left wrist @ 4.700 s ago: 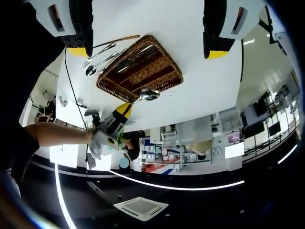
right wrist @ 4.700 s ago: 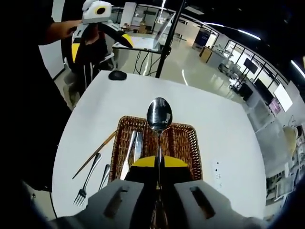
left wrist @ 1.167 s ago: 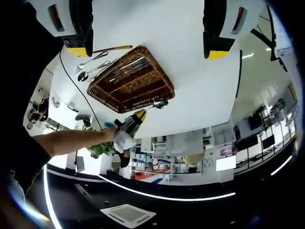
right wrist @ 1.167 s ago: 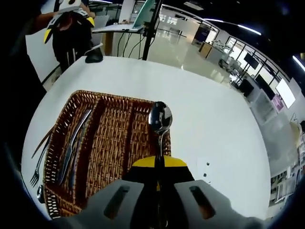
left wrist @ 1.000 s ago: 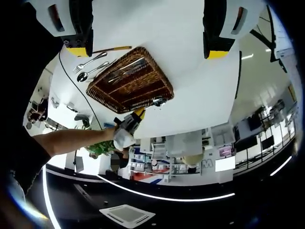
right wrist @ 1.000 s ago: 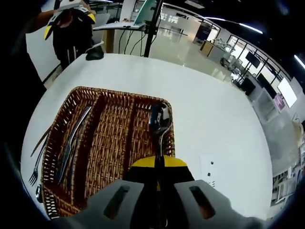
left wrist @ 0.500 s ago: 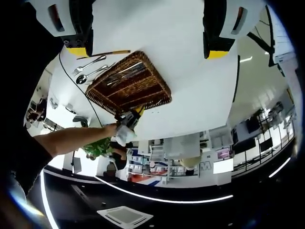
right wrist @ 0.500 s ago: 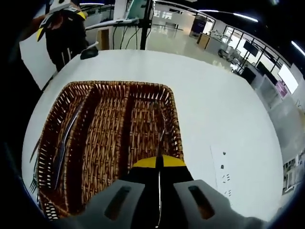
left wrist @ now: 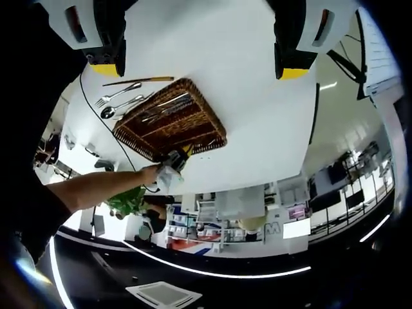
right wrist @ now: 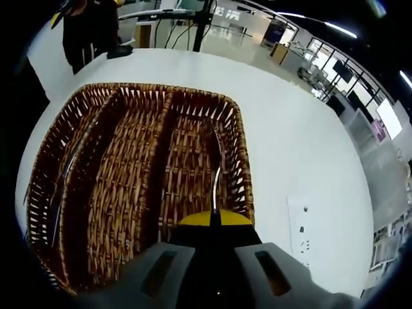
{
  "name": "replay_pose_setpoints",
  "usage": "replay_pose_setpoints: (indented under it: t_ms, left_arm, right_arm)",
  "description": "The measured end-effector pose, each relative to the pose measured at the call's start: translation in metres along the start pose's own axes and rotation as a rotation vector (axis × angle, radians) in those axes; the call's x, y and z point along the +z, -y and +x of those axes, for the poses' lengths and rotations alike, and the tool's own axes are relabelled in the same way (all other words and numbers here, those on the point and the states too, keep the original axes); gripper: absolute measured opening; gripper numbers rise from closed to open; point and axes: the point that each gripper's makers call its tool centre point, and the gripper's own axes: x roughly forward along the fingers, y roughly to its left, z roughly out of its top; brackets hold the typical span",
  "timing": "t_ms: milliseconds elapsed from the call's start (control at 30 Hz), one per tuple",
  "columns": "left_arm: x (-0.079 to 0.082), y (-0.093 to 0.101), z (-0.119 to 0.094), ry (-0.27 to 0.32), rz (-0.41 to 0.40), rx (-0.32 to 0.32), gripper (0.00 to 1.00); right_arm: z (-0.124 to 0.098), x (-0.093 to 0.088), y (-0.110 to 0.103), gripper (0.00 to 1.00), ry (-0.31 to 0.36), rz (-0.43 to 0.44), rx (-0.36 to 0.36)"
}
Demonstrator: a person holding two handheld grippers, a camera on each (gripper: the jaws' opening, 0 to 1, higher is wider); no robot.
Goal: Arrange the knives, forks, and spoons in their matching storage slots by inserting each utensil handle-first until every utensil is classified and aligned in the correct compartment
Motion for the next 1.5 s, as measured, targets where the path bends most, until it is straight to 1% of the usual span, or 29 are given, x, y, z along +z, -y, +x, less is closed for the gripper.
replay_pose_setpoints:
  t_ms: [100,133,167,233,300,333,400,467,500,567,600,633,667,700,767,800,867,933,967,1000,1033,1167,1333,1400,1433,1500]
  left_arm:
    - [0.002,0.001,0.000,0.004,0.002,0.000,1.00]
    - [0.003,0.002,0.000,0.006,0.003,-0.001,1.00]
    - [0.003,0.002,0.001,0.007,0.005,-0.002,1.00]
    - [0.004,0.004,0.001,0.010,0.006,-0.005,1.00]
    - [0.003,0.007,0.001,0.010,0.008,-0.008,1.00]
    - [0.003,0.008,0.001,0.009,0.010,-0.009,1.00]
    - [0.002,0.009,0.000,0.009,0.012,-0.011,1.00]
    - [0.001,0.008,-0.002,0.008,0.013,-0.009,1.00]
    - [0.000,0.007,-0.003,0.008,0.014,-0.008,1.00]
    - [0.001,0.008,-0.005,0.012,0.015,-0.005,1.00]
    - [0.002,0.008,-0.005,0.014,0.016,-0.005,1.00]
    - [0.003,0.009,-0.005,0.016,0.017,-0.005,1.00]
    - [0.005,0.010,-0.005,0.020,0.019,-0.005,1.00]
    - [0.006,0.010,-0.005,0.024,0.020,-0.007,1.00]
    - [0.011,0.012,-0.003,0.038,0.023,-0.014,1.00]
    - [0.015,0.013,-0.002,0.046,0.027,-0.017,1.00]
    - [0.020,0.012,0.001,0.060,0.036,-0.022,1.00]
    - [0.027,0.014,0.004,0.077,0.049,-0.030,1.00]
    - [0.031,0.015,0.006,0.086,0.056,-0.035,1.00]
    - [0.034,0.016,0.007,0.093,0.061,-0.038,1.00]
    - [0.038,0.016,0.009,0.105,0.069,-0.041,1.00]
    - [0.051,0.017,0.012,0.139,0.085,-0.055,1.00]
    - [0.063,0.018,0.015,0.173,0.109,-0.061,1.00]
    - [0.066,0.017,0.015,0.188,0.117,-0.058,1.00]
    - [0.068,0.017,0.015,0.196,0.120,-0.055,1.00]
    - [0.071,0.016,0.014,0.211,0.117,-0.052,1.00]
  right_arm:
    - [-0.001,0.001,-0.002,0.00,-0.002,0.007,-0.007]
    - [-0.001,0.001,-0.002,0.00,0.002,-0.042,-0.012]
    - [-0.001,0.002,-0.002,0.00,0.003,-0.060,-0.015]
    - [-0.002,-0.001,-0.004,0.00,-0.001,-0.024,-0.016]
    - [-0.003,-0.004,-0.005,0.02,-0.012,-0.015,-0.024]
    - [-0.004,-0.004,-0.005,0.04,-0.014,-0.005,-0.029]
    - [-0.005,-0.003,-0.005,0.08,0.004,0.029,-0.032]
    - [-0.008,-0.001,-0.003,0.15,0.019,0.052,-0.042]
    - [-0.010,0.001,-0.005,0.16,0.026,0.062,-0.036]
    - [-0.016,0.008,0.000,0.17,0.045,0.073,-0.061]
    - [-0.020,0.013,0.003,0.18,0.071,0.098,-0.068]
    - [-0.021,0.015,0.003,0.20,0.080,0.109,-0.068]
    - [-0.028,0.024,0.005,0.21,0.114,0.126,-0.070]
    - [-0.033,0.025,0.006,0.23,0.113,0.128,-0.074]
    - [-0.044,0.033,0.011,0.30,0.139,0.118,-0.098]
    - [-0.053,0.039,0.013,0.34,0.158,0.123,-0.107]
    - [-0.066,0.045,0.016,0.43,0.176,0.135,-0.121]
    - [-0.086,0.052,0.019,0.52,0.211,0.168,-0.138]
    - [-0.092,0.052,0.018,0.52,0.210,0.191,-0.131]
    - [-0.102,0.052,0.017,0.53,0.213,0.216,-0.142]
    - [-0.108,0.052,0.017,0.56,0.224,0.214,-0.154]
    - [-0.134,0.047,0.009,0.69,0.240,0.237,-0.187]
    - [-0.167,0.038,-0.003,0.87,0.281,0.332,-0.235]
    - [-0.180,0.033,-0.010,0.88,0.299,0.359,-0.274]
    - [-0.188,0.032,-0.018,0.89,0.317,0.377,-0.293]
    - [-0.195,0.029,-0.029,0.95,0.327,0.407,-0.293]
